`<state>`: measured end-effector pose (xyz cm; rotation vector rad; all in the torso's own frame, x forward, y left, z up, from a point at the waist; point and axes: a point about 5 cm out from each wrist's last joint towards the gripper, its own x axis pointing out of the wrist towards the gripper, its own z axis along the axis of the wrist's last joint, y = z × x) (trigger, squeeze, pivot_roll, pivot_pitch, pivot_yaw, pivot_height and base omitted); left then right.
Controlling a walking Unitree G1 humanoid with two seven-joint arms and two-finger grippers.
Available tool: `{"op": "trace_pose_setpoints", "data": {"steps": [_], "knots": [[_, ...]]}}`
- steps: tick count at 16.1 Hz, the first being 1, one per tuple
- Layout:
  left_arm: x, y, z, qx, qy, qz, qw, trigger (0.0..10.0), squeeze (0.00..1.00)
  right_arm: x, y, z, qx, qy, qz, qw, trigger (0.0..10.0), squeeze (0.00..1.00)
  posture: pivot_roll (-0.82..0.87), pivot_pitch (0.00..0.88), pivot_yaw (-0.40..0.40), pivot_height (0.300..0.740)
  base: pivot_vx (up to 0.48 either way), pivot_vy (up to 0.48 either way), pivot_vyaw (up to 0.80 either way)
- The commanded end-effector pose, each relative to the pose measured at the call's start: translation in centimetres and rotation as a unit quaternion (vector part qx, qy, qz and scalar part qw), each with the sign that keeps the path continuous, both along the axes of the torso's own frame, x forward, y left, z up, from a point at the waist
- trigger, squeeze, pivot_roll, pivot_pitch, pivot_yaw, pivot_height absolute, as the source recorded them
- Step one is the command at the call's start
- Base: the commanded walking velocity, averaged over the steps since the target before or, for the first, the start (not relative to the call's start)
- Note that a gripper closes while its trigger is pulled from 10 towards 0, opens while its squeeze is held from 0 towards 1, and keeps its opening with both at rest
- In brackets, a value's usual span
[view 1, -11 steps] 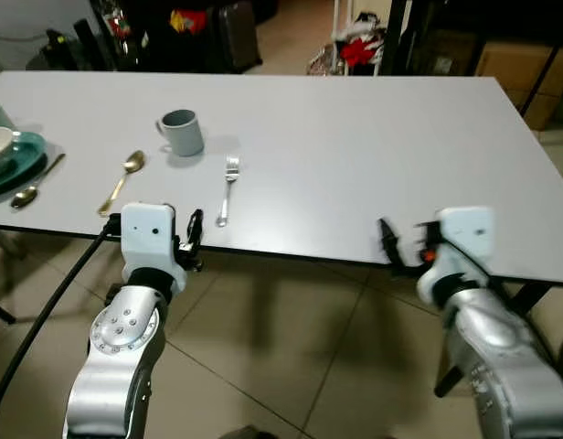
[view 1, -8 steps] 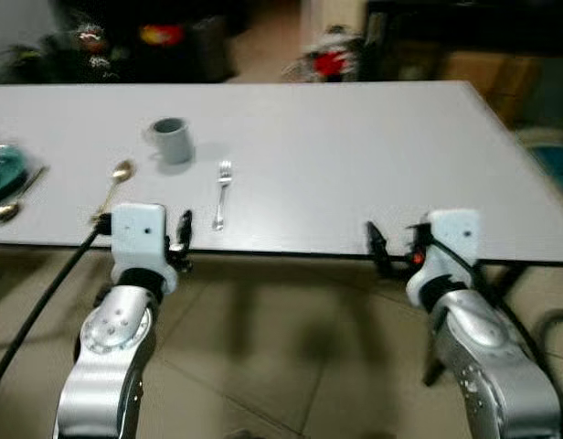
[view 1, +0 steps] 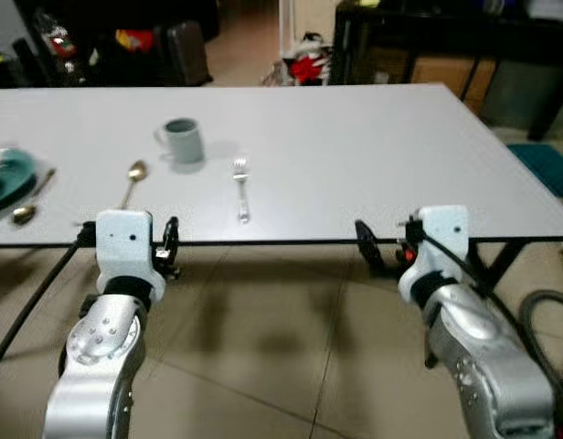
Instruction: Setting the table
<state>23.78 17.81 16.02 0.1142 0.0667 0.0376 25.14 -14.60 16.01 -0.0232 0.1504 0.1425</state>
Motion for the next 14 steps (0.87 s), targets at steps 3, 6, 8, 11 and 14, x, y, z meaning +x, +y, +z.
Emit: {"op": "trace_pose_setpoints", "data": {"steps": [3, 6, 8, 11, 14], "knots": [[-0.08, -0.25, 0.32, 0.005, -0.001, -0.003, 1.000, 10.0, 0.00, 0.19, 0.00, -0.12, -0.001, 0.006, 0.004, 1.000, 10.0, 0.00, -0.05, 0.036, 0.053, 0.740, 0.000, 0.395, 0.00], [-0.09, -0.21, 0.28, 0.003, 0.002, -0.002, 1.000, 10.0, 0.00, 0.34, 0.05, -0.09, 0.001, 0.006, 0.004, 1.000, 10.0, 0.00, -0.05, 0.035, 0.055, 0.740, 0.000, 0.394, 0.00], [-0.01, -0.25, 0.30, 0.003, 0.003, -0.003, 1.000, 10.0, 0.00, 0.42, 0.04, -0.08, 0.002, 0.006, 0.004, 1.000, 10.0, 0.00, -0.05, 0.035, 0.057, 0.740, 0.000, 0.396, 0.00], [0.03, -0.27, 0.30, 0.003, 0.005, -0.005, 1.000, 10.0, 0.00, 0.43, 0.08, -0.07, 0.003, 0.006, 0.004, 1.000, 10.0, 0.00, -0.05, 0.037, 0.059, 0.740, 0.000, 0.394, 0.00], [0.05, -0.37, 0.30, 0.004, 0.008, -0.007, 1.000, 10.0, 0.00, 0.47, 0.02, -0.05, 0.002, 0.005, 0.005, 1.000, 10.0, 0.00, -0.05, 0.039, 0.061, 0.740, 0.000, 0.395, 0.00]]}}
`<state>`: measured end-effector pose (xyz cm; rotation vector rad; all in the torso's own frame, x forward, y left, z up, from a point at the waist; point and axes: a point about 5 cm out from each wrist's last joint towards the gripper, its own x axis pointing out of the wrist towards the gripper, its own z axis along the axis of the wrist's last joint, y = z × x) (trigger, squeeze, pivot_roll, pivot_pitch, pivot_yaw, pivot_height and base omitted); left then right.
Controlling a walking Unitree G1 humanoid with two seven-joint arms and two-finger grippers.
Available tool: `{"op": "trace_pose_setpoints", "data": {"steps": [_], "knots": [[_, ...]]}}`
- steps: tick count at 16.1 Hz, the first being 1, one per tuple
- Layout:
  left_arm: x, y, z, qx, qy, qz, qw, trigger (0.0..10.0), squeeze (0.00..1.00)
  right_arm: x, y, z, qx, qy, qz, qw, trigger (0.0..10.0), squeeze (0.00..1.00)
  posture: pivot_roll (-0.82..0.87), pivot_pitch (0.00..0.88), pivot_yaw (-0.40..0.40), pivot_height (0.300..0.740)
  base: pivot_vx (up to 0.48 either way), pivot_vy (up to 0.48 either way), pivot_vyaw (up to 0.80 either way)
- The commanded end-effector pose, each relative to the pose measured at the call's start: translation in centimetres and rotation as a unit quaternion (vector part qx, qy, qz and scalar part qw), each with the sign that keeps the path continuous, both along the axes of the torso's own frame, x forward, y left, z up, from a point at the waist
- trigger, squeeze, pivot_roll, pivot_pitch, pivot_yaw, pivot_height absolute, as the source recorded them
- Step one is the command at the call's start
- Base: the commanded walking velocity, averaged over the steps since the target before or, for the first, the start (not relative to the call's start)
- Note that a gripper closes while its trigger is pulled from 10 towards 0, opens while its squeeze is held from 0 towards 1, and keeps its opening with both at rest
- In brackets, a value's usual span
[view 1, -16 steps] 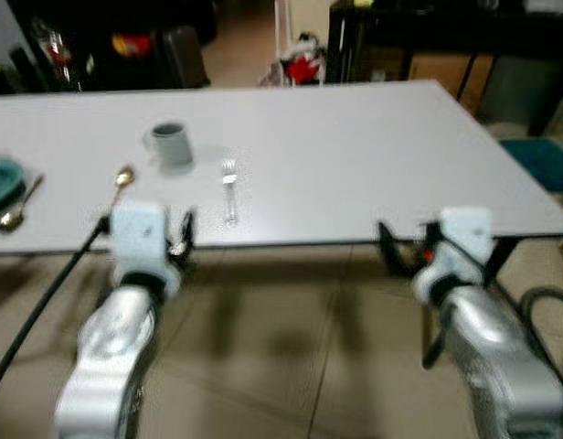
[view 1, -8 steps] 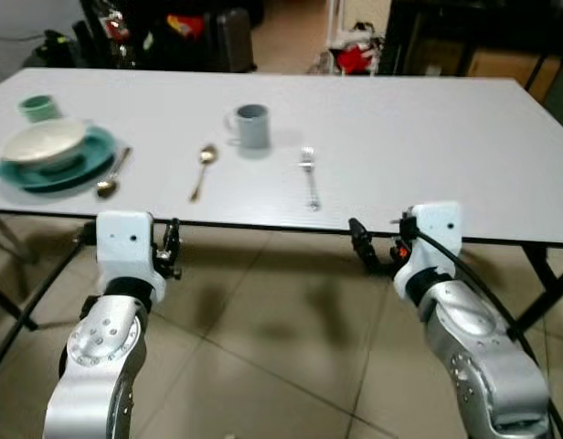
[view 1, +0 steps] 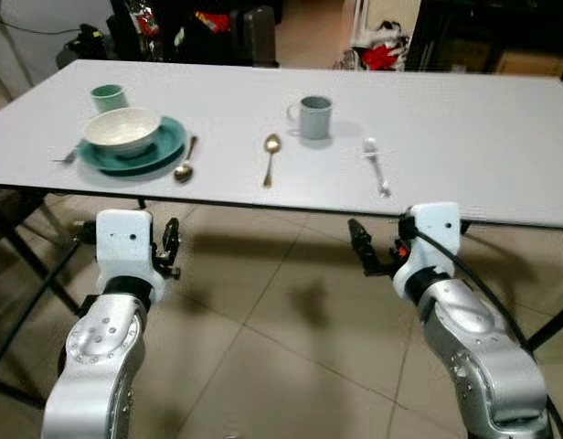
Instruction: Setting the table
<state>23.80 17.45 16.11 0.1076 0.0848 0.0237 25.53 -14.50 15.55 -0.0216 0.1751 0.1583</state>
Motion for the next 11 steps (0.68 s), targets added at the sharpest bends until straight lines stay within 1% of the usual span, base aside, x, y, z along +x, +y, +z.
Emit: {"op": "trace_pose_setpoints", "data": {"steps": [1, 8, 11], "knots": [[0.07, -0.04, 0.23, 0.007, -0.001, -0.001, 1.000, 10.0, 0.00, 0.12, -0.11, 0.41, 0.002, -0.008, -0.003, 1.000, 10.0, 0.00, -0.05, 0.039, 0.060, 0.740, 0.000, 0.394, 0.00], [-0.01, 0.10, 0.15, 0.008, 0.001, 0.003, 1.000, 10.0, 0.00, 0.56, 0.09, 0.58, 0.002, -0.012, 0.002, 1.000, 10.0, 0.00, -0.05, 0.042, 0.052, 0.740, 0.000, 0.394, 0.00], [0.16, 0.13, 0.22, 0.005, -0.002, 0.011, 1.000, 10.0, 0.00, 0.92, 0.01, 0.69, -0.003, -0.012, 0.008, 1.000, 10.0, 0.00, -0.06, 0.045, 0.032, 0.740, 0.000, 0.394, 0.00]]}}
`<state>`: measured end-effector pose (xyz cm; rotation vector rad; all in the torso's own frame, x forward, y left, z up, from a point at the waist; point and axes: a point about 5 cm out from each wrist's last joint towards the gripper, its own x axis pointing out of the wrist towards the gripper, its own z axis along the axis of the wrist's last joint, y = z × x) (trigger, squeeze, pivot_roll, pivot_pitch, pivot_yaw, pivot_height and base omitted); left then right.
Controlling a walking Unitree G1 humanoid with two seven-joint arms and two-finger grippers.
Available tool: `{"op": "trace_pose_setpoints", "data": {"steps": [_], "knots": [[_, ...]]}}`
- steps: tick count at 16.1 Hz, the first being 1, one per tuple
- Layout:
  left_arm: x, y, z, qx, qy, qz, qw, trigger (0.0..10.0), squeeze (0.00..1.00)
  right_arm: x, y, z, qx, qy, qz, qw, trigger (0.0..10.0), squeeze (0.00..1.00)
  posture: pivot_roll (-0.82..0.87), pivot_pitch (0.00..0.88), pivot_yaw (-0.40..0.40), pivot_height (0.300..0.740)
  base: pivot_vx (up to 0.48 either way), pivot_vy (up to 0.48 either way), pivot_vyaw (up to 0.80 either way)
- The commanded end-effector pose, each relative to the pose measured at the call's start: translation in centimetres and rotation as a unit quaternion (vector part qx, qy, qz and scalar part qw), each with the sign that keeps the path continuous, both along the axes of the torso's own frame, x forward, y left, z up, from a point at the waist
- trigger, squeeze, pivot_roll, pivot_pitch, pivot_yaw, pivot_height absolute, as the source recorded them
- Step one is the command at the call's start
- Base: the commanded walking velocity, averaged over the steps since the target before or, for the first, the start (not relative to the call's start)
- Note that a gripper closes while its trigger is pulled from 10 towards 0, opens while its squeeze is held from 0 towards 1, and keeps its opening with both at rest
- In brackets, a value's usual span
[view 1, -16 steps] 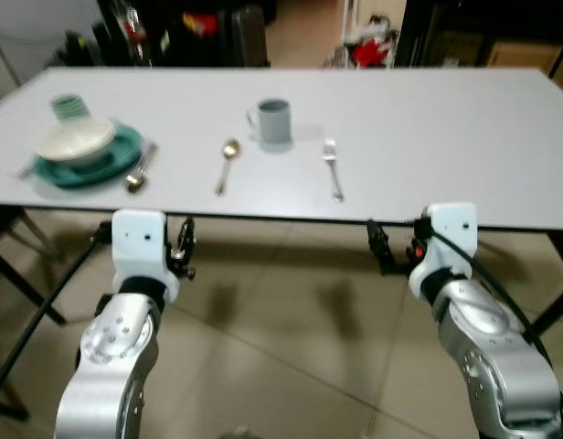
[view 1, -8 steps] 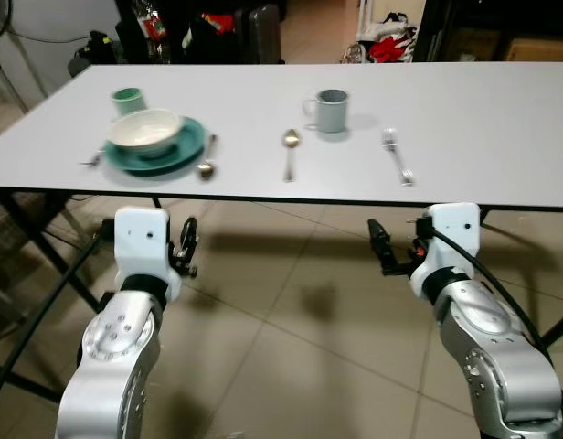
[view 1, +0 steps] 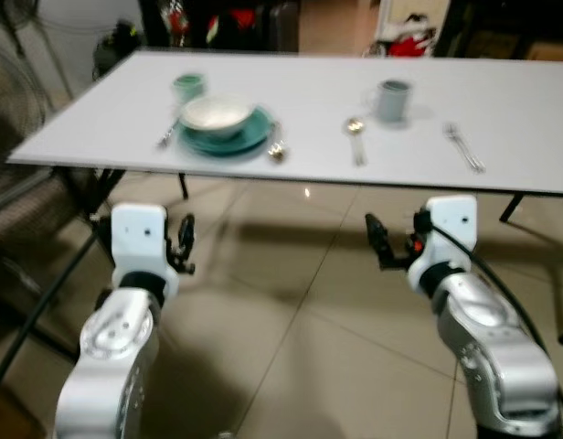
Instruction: Setting the table
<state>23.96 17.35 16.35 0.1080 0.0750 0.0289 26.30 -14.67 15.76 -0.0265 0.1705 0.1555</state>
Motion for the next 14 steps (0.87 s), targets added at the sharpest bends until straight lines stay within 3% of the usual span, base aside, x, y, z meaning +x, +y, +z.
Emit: {"op": "trace_pose_setpoints", "data": {"steps": [1, 14], "knots": [[0.03, 0.30, -0.02, 0.003, 0.002, 0.013, 1.000, 10.0, 0.00, 0.32, 0.28, 0.64, -0.004, -0.012, 0.014, 1.000, 10.0, 0.00, -0.07, 0.048, 0.027, 0.740, 0.000, 0.394, 0.00], [0.69, 0.01, -0.14, -0.007, 0.000, 0.020, 1.000, 10.0, 0.00, 0.88, 0.06, 1.44, -0.017, -0.021, 0.018, 0.999, 10.0, 0.00, -0.11, 0.074, 0.023, 0.740, 0.000, 0.396, 0.00]]}}
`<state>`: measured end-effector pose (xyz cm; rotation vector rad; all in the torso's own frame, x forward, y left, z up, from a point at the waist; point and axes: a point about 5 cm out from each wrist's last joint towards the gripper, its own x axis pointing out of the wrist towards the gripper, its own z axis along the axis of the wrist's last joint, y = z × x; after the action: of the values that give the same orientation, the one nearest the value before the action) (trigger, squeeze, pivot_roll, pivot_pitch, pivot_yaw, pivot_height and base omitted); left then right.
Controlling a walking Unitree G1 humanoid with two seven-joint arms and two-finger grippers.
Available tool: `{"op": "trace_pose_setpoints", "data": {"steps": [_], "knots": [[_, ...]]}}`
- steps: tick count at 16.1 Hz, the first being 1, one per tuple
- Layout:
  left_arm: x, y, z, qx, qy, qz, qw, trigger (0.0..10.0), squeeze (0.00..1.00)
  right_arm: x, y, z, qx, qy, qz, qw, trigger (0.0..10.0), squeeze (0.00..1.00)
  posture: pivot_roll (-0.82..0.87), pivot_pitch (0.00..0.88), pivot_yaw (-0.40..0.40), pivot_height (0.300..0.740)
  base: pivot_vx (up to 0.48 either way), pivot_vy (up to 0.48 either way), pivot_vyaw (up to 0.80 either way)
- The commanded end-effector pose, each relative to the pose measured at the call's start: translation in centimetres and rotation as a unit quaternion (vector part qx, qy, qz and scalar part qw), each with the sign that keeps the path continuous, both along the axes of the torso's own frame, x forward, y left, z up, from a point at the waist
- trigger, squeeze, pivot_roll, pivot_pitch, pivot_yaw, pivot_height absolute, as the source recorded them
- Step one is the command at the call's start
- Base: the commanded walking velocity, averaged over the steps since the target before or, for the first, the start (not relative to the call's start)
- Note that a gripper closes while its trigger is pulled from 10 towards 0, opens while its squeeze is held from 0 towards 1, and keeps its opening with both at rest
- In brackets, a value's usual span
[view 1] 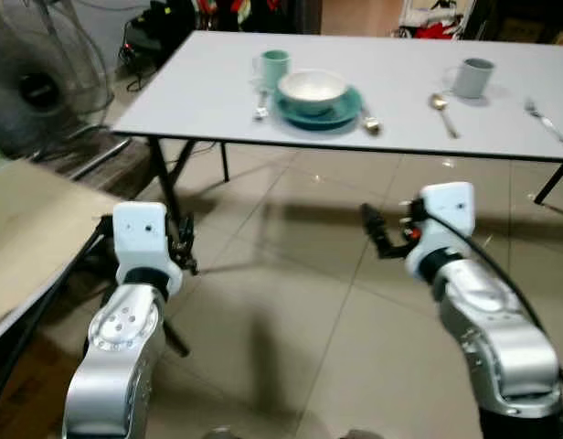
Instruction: Setting the table
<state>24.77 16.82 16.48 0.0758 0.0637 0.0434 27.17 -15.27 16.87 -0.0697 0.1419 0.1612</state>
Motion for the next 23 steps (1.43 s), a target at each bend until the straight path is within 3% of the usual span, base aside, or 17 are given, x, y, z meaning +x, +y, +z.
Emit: {"op": "trace_pose_setpoints", "data": {"steps": [1, 5, 19, 23], "knots": [[-0.10, 0.51, -0.25, 0.008, 0.006, 0.013, 1.000, 10.0, 0.00, 0.01, 0.68, 0.33, 0.002, -0.005, 0.014, 1.000, 10.0, 0.00, -0.10, 0.075, 0.023, 0.740, 0.000, 0.394, 0.00], [-0.19, 0.10, -0.25, -0.009, 0.008, -0.006, 1.000, 10.0, 0.00, 0.03, 0.96, 0.29, -0.005, -0.003, 0.024, 1.000, 10.0, 0.00, -0.10, 0.079, 0.028, 0.740, 0.000, 0.185, 0.00], [0.10, 0.15, 0.09, 0.003, -0.003, -0.002, 1.000, 10.0, 0.00, 0.11, 1.31, 0.19, -0.009, 0.000, 0.034, 0.999, 10.0, 0.00, -0.10, 0.072, 0.024, 0.740, 0.000, 0.000, 0.80], [0.29, 0.16, 0.19, 0.000, -0.006, -0.005, 1.000, 10.0, 0.00, 0.32, 1.59, 0.13, -0.008, -0.003, 0.035, 0.999, 10.0, 0.00, -0.07, 0.027, 0.037, 0.740, 0.000, 0.000, 0.80]]}}
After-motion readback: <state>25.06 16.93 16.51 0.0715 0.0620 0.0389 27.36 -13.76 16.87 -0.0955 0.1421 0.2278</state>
